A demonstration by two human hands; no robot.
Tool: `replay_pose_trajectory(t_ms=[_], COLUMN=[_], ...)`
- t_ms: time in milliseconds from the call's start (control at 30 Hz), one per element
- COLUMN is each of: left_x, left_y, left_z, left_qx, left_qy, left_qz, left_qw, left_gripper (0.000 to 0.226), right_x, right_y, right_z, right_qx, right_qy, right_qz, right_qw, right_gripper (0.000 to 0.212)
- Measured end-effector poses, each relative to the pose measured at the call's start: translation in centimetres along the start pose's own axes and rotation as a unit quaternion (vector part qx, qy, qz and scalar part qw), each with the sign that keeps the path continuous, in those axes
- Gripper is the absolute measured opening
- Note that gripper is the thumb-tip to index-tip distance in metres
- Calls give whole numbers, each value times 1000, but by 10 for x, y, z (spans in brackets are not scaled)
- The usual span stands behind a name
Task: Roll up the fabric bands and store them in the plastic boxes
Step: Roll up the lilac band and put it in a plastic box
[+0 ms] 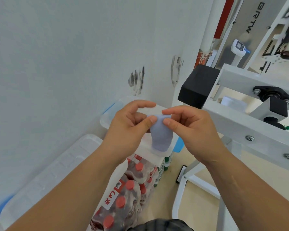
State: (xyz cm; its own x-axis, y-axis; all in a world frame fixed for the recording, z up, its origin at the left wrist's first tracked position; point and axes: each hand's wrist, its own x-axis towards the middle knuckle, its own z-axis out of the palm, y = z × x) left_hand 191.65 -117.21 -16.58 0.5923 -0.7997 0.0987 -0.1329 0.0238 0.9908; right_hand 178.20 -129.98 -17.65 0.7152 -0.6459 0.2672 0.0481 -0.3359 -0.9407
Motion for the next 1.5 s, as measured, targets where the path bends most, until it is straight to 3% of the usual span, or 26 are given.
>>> replay_pose_trajectory(t_ms=[267,400,567,800,900,1033,1200,1333,1500], left_x=[-1,-3,-3,-4,-3,-4,-3,-2,-3], left_y=[-1,-3,-4,-2,-2,-4,-7,-6,-6], left_z=[0,1,1,8,7,6,3,3,2], left_qx=[100,61,38,91,99,126,110,81,87], left_qy=[-2,-5,-36,-5,11,25,14,22,12], left_qz=[25,-14,-38,42,37,31,30,42,58], left_qw=[995,998,998,995,994,991,993,996,994], left_gripper=[14,13,21,24,16,7,10,28,24], right_x=[-2,0,3,3,3,1,3,1,-2], right_y=[-1,-5,-3,-6,-7,-3,3,4,2], right_z=[1,-5,-8,0,-1,-6,-10,-8,-5], right_qx=[-9,-37,-75,-44,-50,-51,-110,-59,-20], right_qy=[34,-6,2,65,57,7,-8,-12,14], right_qz=[5,-30,-54,-61,-59,-47,-50,-16,-17], right_qw=[999,999,996,995,995,998,993,998,1000], right_gripper=[15,29,19,15,14,27,12,9,13])
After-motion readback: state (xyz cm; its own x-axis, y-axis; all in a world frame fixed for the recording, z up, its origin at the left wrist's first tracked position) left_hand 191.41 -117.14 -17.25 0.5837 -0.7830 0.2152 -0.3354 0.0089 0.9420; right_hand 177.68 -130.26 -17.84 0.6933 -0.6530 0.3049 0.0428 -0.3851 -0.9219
